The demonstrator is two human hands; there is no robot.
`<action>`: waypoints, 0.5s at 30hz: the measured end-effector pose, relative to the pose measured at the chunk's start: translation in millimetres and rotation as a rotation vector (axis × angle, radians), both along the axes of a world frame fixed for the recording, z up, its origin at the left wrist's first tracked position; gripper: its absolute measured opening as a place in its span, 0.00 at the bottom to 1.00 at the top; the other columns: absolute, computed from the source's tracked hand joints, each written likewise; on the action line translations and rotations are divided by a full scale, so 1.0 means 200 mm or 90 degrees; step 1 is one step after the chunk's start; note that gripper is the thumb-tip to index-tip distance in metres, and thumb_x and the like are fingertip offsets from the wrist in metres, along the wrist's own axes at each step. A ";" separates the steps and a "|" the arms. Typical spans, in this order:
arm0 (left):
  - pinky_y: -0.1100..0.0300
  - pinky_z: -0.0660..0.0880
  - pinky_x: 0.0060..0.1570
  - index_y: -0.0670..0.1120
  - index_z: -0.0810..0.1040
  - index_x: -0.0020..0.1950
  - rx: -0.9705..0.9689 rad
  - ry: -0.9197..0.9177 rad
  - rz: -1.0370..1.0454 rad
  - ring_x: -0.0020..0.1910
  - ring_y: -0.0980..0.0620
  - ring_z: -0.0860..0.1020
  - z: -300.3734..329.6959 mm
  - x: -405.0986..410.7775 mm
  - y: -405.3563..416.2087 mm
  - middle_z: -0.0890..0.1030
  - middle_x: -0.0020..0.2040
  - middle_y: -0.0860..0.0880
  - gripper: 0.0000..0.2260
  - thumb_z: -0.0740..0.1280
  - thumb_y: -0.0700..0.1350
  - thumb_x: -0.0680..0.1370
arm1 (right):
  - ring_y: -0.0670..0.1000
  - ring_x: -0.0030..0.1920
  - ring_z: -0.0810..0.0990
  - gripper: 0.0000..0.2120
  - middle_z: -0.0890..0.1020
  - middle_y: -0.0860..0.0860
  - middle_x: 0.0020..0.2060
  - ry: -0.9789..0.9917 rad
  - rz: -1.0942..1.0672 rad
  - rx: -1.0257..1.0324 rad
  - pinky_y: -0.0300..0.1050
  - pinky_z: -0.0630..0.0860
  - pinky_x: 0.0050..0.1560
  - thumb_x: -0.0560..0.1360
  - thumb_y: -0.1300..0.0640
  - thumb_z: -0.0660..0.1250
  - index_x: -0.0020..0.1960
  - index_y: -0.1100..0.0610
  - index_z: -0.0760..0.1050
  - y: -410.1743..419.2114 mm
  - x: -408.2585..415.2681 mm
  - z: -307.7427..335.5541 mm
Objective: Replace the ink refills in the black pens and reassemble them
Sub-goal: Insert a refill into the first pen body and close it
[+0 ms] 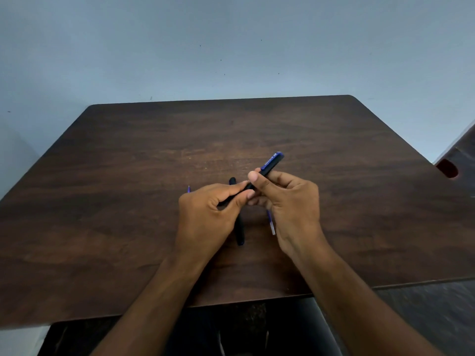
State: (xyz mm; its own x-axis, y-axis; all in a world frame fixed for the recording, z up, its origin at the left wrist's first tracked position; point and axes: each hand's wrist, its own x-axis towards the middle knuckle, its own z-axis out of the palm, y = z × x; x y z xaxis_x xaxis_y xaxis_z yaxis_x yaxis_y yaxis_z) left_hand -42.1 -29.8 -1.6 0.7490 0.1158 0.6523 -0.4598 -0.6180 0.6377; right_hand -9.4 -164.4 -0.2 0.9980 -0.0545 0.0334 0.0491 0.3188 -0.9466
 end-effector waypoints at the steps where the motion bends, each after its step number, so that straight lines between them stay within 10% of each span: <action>1: 0.69 0.76 0.46 0.45 0.87 0.51 0.001 -0.003 -0.018 0.45 0.63 0.83 0.00 0.00 0.00 0.85 0.46 0.55 0.07 0.75 0.44 0.74 | 0.55 0.34 0.85 0.04 0.87 0.58 0.36 0.001 0.001 -0.015 0.47 0.84 0.37 0.73 0.62 0.76 0.45 0.63 0.85 -0.02 0.01 0.01; 8: 0.65 0.78 0.45 0.44 0.87 0.48 0.033 -0.007 -0.048 0.42 0.61 0.82 0.02 -0.01 -0.01 0.86 0.43 0.53 0.05 0.74 0.43 0.75 | 0.52 0.30 0.79 0.07 0.83 0.55 0.30 0.035 0.029 -0.180 0.44 0.79 0.34 0.76 0.59 0.74 0.44 0.63 0.85 -0.21 0.08 0.09; 15: 0.72 0.75 0.38 0.51 0.87 0.46 0.028 0.155 0.048 0.37 0.66 0.81 0.03 0.04 0.00 0.82 0.34 0.63 0.05 0.73 0.50 0.76 | 0.51 0.27 0.74 0.16 0.77 0.56 0.30 0.130 0.048 -0.648 0.42 0.74 0.36 0.79 0.55 0.71 0.37 0.65 0.80 -0.39 0.16 0.16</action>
